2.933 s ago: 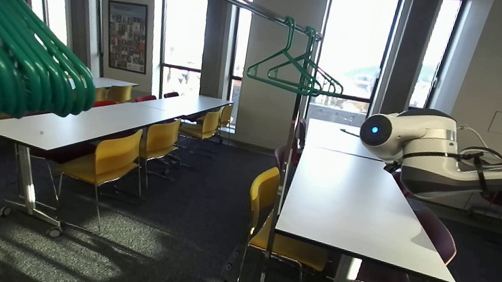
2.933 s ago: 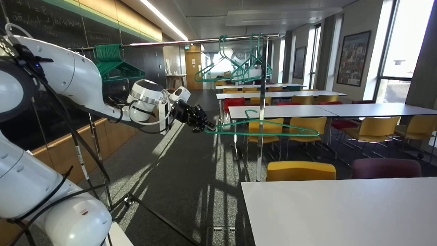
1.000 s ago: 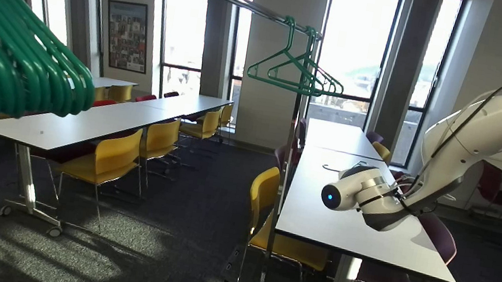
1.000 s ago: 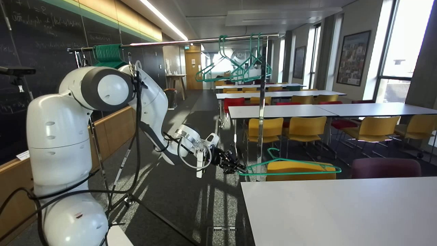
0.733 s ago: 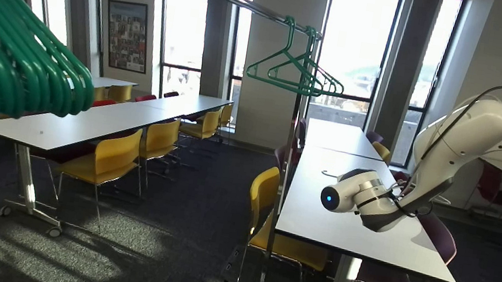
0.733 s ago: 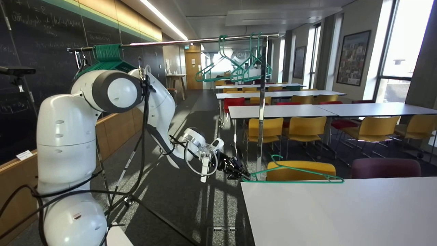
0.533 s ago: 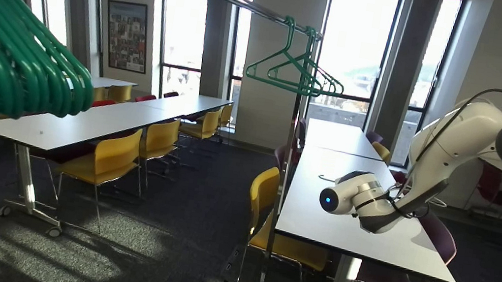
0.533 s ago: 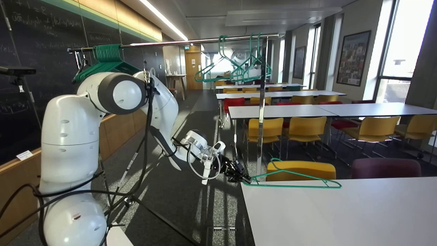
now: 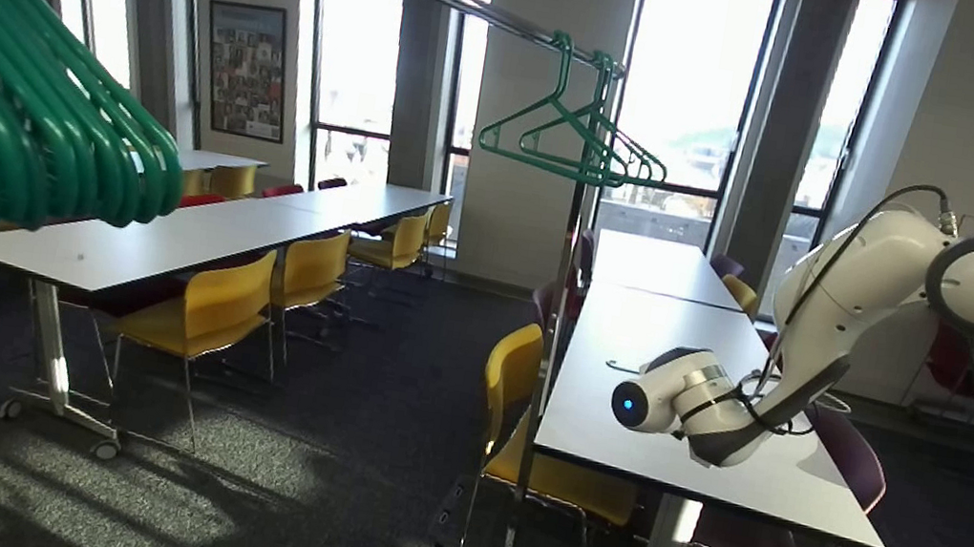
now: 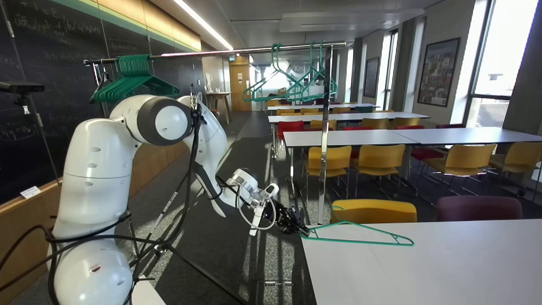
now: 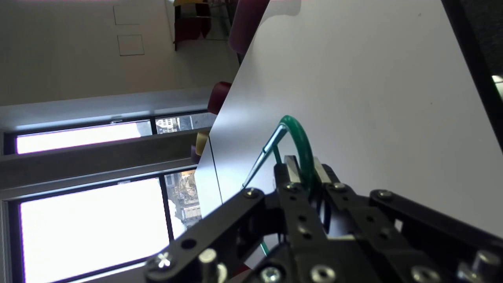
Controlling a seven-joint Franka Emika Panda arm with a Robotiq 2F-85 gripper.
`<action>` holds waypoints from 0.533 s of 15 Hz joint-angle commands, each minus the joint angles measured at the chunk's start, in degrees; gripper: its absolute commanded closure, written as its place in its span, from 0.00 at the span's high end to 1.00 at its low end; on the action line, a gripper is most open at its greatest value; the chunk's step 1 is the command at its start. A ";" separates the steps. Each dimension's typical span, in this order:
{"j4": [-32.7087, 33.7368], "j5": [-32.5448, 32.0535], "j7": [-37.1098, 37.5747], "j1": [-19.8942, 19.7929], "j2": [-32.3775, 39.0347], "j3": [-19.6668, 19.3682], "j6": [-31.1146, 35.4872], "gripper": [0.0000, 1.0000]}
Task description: Put the coat hanger on the table
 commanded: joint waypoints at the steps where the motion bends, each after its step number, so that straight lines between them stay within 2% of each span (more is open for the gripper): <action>1: 2.47 -0.48 0.52 0.01 4.23 0.06 -2.05 0.02; 8: 3.15 -0.56 0.78 1.16 9.63 0.83 -2.70 0.02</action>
